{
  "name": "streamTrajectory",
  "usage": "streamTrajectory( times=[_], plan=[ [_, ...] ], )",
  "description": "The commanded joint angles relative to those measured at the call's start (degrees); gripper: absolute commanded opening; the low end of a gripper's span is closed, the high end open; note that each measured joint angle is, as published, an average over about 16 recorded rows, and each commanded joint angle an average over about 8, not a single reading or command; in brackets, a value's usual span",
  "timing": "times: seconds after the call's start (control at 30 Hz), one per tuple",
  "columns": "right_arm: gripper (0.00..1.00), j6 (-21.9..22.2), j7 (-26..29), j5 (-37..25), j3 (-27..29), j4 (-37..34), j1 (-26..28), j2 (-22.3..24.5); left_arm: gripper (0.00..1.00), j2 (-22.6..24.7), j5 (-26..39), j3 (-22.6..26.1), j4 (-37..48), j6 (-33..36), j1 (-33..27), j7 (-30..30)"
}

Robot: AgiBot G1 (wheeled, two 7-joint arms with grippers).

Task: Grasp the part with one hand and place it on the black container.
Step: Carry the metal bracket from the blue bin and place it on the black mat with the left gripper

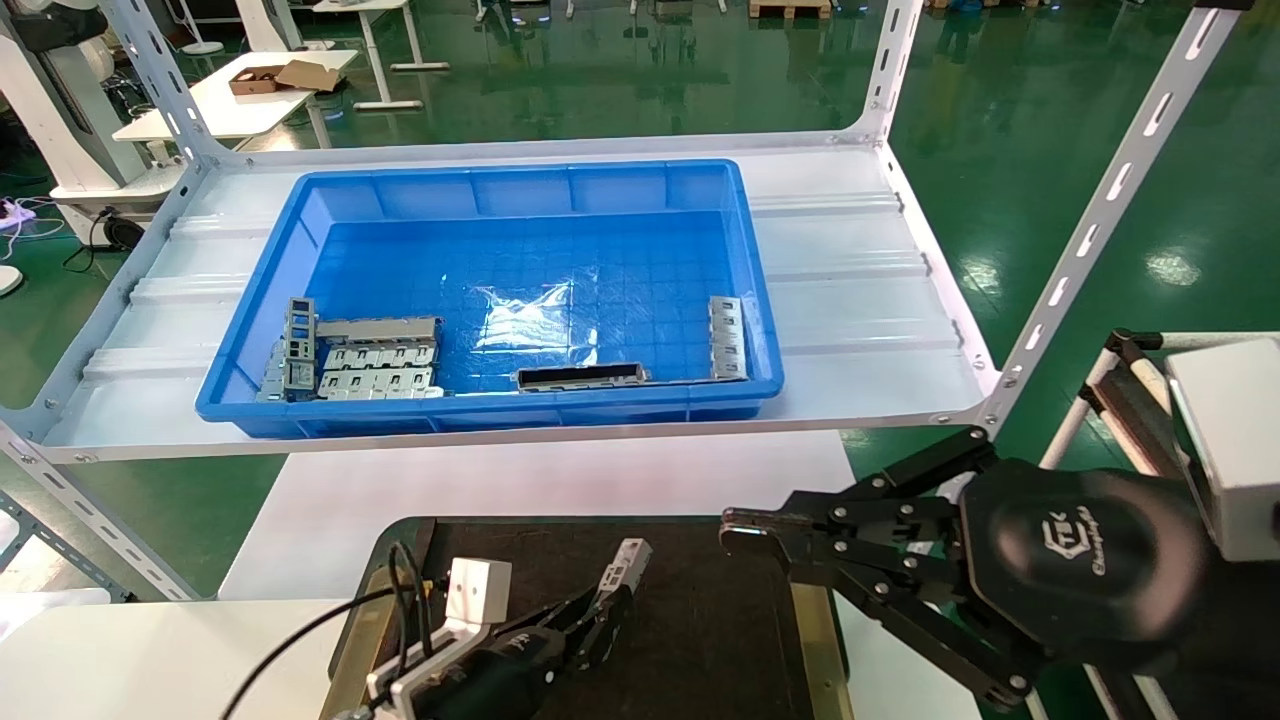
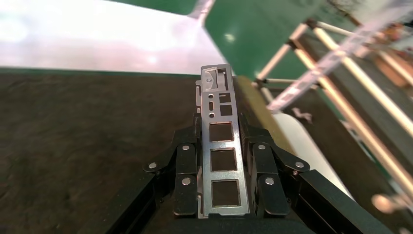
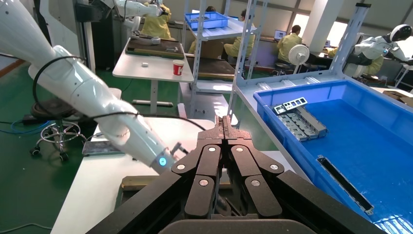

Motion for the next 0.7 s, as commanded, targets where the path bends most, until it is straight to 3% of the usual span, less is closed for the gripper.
streamTrajectory(
  times=[0.03, 0.33, 0.7],
  plan=[
    [0.0, 0.0, 0.0, 0.0, 0.0, 0.0, 0.0, 0.0, 0.0, 1.6, 0.3, 0.6, 0.2, -4.1, 0.5, 0.0],
    [0.0, 0.0, 0.0, 0.0, 0.0, 0.0, 0.0, 0.0, 0.0, 8.2, -2.0, 5.1, 4.7, -14.5, -2.1, 0.9],
    [0.0, 0.0, 0.0, 0.1, -0.1, 0.0, 0.0, 0.0, 0.0, 14.4, -0.3, 4.2, 13.6, -13.9, -4.9, 1.1]
  ],
)
